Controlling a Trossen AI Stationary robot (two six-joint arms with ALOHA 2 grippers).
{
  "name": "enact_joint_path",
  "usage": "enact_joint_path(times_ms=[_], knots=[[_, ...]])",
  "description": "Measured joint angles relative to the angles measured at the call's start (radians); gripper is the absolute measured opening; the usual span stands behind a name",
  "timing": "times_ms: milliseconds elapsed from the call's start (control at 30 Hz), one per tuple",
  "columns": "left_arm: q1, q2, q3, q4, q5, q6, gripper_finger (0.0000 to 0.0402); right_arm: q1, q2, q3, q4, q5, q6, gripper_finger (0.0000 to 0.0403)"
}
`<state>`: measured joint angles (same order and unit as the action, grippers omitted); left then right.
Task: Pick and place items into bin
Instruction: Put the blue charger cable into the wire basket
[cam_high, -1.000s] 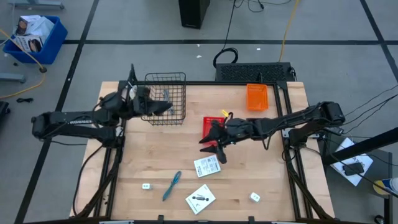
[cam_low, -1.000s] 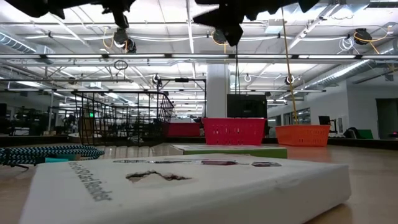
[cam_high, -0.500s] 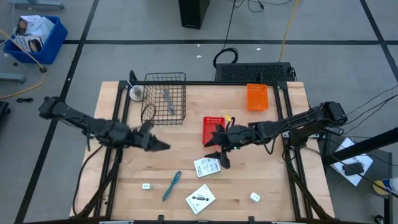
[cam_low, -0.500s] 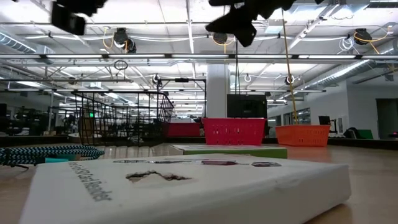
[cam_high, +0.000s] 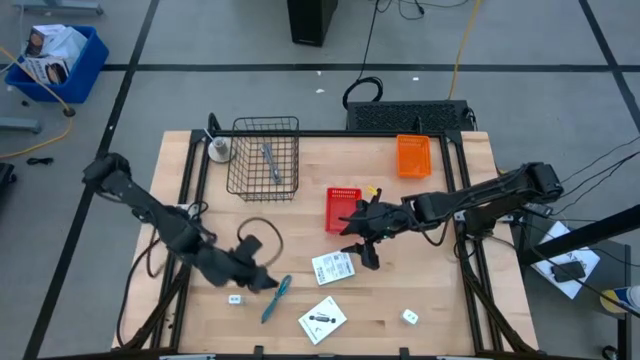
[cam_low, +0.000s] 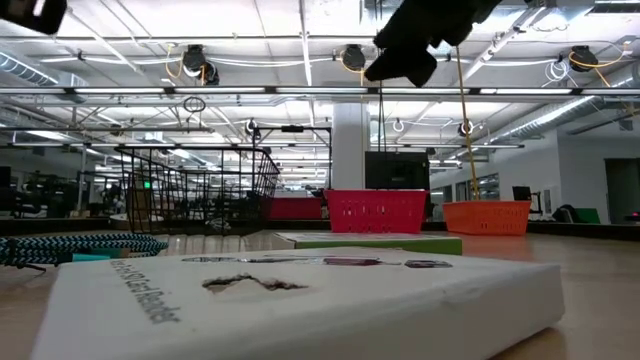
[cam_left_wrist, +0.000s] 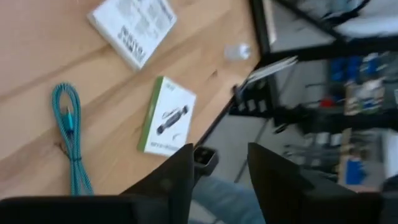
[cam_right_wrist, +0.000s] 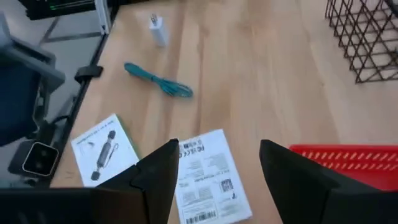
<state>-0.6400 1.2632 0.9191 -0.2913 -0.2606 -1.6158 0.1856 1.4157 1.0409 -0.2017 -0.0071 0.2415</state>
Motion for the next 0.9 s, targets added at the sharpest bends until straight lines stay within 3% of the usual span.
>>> enact_joint_path(times_ms=[167, 300, 533, 767, 900], knots=[[-0.024, 0.163, 0.102, -0.118, 0.084, -0.078, 0.0144, 0.000, -0.018, -0.002, -0.030, 0.009, 0.003, 0.0216], [-0.037, 0.295, 0.138, -0.124, 0.203, -0.149, 0.0158, 0.000, -0.027, -0.002, -0.042, 0.007, 0.000, 0.0216], [-0.031, 0.469, 0.206, -0.127, 0.294, -0.196, 0.0167, 0.000, -0.051, -0.002, -0.049, 0.011, -0.017, 0.0216], [-0.015, 0.537, 0.226, -0.239, 0.364, -0.196, 0.0168, 0.000, -0.067, -0.001, -0.055, 0.009, -0.025, 0.0216], [-0.016, 0.509, 0.225, -0.270, 0.331, -0.194, 0.0168, 0.000, -0.070, -0.002, -0.056, 0.009, -0.026, 0.0216]])
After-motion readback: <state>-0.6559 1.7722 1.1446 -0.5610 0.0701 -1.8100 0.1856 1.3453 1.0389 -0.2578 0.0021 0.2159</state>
